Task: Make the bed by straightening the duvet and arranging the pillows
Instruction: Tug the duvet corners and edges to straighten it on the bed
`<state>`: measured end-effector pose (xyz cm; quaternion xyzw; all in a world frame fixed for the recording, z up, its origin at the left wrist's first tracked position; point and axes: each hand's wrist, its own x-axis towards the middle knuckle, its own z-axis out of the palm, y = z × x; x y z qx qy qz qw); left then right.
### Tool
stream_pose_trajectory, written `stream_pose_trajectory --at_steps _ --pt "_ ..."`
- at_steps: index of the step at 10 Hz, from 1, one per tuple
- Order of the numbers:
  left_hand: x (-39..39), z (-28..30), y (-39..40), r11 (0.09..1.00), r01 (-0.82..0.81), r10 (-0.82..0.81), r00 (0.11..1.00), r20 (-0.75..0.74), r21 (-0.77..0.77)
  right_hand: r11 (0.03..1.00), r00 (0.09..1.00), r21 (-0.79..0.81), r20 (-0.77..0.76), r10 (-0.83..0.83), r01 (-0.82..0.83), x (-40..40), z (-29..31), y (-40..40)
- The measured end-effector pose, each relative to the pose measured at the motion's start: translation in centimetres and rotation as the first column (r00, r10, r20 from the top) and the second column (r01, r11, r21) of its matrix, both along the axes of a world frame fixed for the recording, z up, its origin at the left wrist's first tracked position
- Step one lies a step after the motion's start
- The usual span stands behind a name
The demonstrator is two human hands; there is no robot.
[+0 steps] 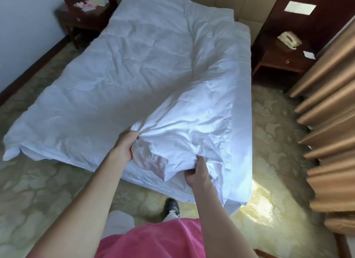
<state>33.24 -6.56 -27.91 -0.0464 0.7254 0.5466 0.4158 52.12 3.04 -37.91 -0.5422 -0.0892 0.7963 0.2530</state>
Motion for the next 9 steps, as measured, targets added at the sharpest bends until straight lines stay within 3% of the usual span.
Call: stream_pose_trajectory --at_steps 1,2,3,4,5,6,7,8,9 --pt "-1.4 -0.5 0.5 0.995 0.06 -0.052 0.994 0.096 -0.084 0.996 0.999 0.093 0.03 -0.02 0.017 0.2 2.0 0.3" --pt "-2.1 -0.5 1.0 0.951 0.298 -0.271 0.929 0.254 -0.078 0.983 0.99 0.145 0.074 -0.121 0.109 0.7 2.5 0.5" --pt "-2.0 1.8 1.0 0.879 0.472 -0.45 0.868 0.208 -0.066 0.967 0.966 0.136 0.117 -0.23 0.214 0.4 3.4 -0.6" --pt "-3.2 6.3 3.0 0.872 0.482 -0.484 0.875 -0.006 0.086 0.947 0.949 0.117 0.064 -0.308 0.299 -1.4 5.1 -2.4" --pt "-3.3 12.0 5.9 0.744 0.575 -0.481 0.814 -0.325 0.341 0.932 0.947 0.172 -0.086 -0.309 0.32 -4.0 7.2 -4.1" --pt "-3.5 14.8 3.9 0.518 0.753 -0.53 0.655 -0.538 0.406 0.917 0.954 0.285 -0.187 -0.233 0.28 -7.0 9.3 -6.6" --pt "-10.0 8.5 -1.8 0.747 0.548 -0.447 0.833 -0.326 0.376 0.95 0.971 0.201 -0.072 -0.229 0.239 -8.8 7.7 -9.0" --pt "-15.8 1.3 -8.0 0.931 0.36 -0.358 0.933 -0.043 0.059 0.985 0.987 0.107 0.07 -0.146 0.138 -11.1 4.9 -11.8" --pt "-16.4 -1.8 -14.1 0.884 0.444 -0.454 0.89 -0.046 -0.148 0.996 0.976 0.088 0.217 -0.033 0.015 -13.1 3.2 -14.3"
